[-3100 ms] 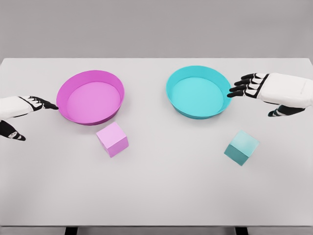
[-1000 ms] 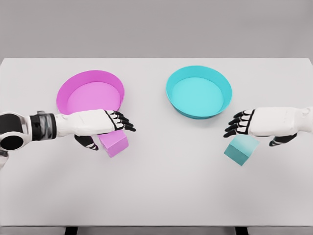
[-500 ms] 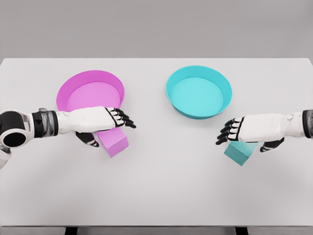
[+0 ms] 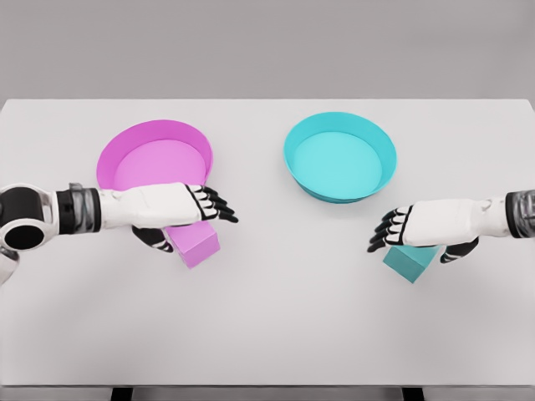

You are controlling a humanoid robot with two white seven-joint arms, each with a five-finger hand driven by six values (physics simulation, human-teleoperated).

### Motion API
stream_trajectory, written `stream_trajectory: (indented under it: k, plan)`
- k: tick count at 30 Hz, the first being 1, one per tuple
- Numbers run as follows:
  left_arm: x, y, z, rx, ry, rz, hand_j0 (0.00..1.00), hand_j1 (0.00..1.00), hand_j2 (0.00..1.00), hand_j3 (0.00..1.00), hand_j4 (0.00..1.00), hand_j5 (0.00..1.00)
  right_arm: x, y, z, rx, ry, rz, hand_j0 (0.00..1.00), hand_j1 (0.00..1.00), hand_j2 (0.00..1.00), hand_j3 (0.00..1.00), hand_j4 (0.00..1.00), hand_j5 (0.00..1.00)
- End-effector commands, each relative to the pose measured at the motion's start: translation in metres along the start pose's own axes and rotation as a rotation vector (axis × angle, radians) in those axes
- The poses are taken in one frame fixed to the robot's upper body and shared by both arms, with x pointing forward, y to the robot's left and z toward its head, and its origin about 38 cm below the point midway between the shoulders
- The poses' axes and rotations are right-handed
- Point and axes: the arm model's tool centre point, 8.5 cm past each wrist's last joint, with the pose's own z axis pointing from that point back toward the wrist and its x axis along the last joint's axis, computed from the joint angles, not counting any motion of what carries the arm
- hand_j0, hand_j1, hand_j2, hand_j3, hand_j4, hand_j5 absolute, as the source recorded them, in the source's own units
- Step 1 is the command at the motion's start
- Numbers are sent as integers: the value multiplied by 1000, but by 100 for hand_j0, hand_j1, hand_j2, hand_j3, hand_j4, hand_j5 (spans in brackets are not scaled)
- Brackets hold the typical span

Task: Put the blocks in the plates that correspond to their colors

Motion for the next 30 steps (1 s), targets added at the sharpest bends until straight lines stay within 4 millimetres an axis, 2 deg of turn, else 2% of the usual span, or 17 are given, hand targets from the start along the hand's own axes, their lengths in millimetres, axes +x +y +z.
stream_trajectory:
  k: [1,7,11,16,18,19,22,30]
  plan:
    - [3,0,-1,1,-13,5,100,100,100,100,100,100,0,1,0,21,2,6,87,87,87,87,87,87]
    - [5,-2,0,-6,-30,-6,100,100,100,100,100,100,-1,2,0,42,4,9,65,65,65,65,65,65]
    - [9,1,-1,1,-43,-16,100,100,100,100,100,100,-1,-2,1,32,5,14,60,60,60,60,60,60]
    - [12,0,-1,-4,-50,-19,99,99,99,99,99,99,-5,-15,6,-2,20,24,59,59,59,59,59,59]
    - [14,-2,-2,-9,-56,-19,97,97,97,97,97,97,-8,-28,12,-39,35,39,59,59,59,59,59,59]
    - [14,-2,-3,-9,-58,-17,93,93,93,93,93,93,-9,-35,14,-59,38,38,59,59,59,59,59,59]
    - [13,-3,-2,-12,-55,-15,91,91,91,91,91,91,-11,-47,20,-94,47,41,59,59,59,59,59,59]
    - [15,-4,-2,-16,-70,-25,70,70,70,70,70,70,-18,-73,40,-171,92,67,60,60,60,60,60,60]
